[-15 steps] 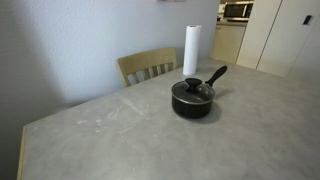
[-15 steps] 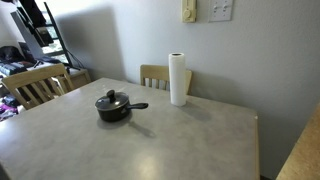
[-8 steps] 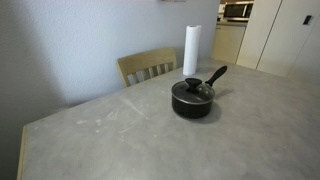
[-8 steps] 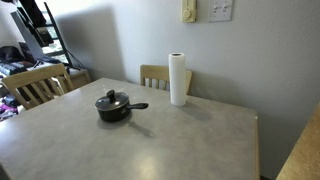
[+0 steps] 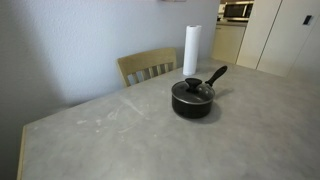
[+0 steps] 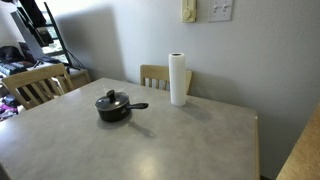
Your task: Put the lid on the pot on the table
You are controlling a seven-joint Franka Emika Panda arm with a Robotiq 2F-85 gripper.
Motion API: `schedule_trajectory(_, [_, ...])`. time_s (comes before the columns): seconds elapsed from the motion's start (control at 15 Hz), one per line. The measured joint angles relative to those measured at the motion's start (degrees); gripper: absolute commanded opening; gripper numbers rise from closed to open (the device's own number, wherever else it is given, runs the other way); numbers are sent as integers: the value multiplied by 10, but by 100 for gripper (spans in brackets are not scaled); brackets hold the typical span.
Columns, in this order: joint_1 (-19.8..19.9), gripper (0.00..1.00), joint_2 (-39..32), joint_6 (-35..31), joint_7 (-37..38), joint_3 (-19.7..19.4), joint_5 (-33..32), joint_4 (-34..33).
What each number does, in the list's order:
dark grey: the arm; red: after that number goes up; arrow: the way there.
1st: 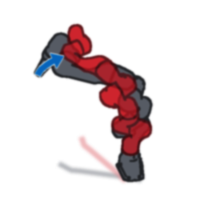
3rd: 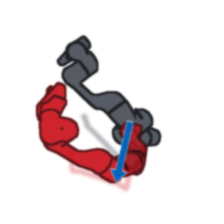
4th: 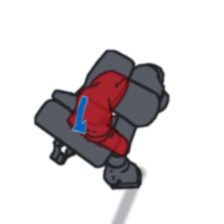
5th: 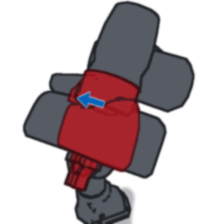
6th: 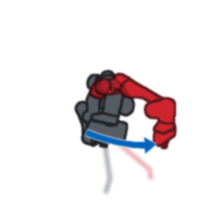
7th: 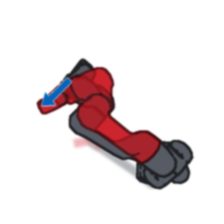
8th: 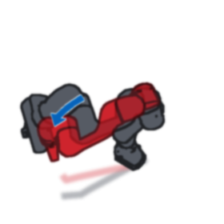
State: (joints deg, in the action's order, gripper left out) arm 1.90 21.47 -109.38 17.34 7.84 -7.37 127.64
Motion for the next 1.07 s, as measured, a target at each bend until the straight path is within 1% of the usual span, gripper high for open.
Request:
schedule_trajectory(0.53, [-1,100,0,0,0,0,0,0])
schedule_trajectory(0.67, [-1,100,1,-12,0,-2,0,1])
schedule_trajectory(0.73, [-2,100,2,-31,0,-4,0,4])
schedule_trajectory(0.87, [-3,100,5,-91,-13,-6,0,14])
schedule_trajectory(1.07, [-9,100,6,-189,-56,-10,0,34])
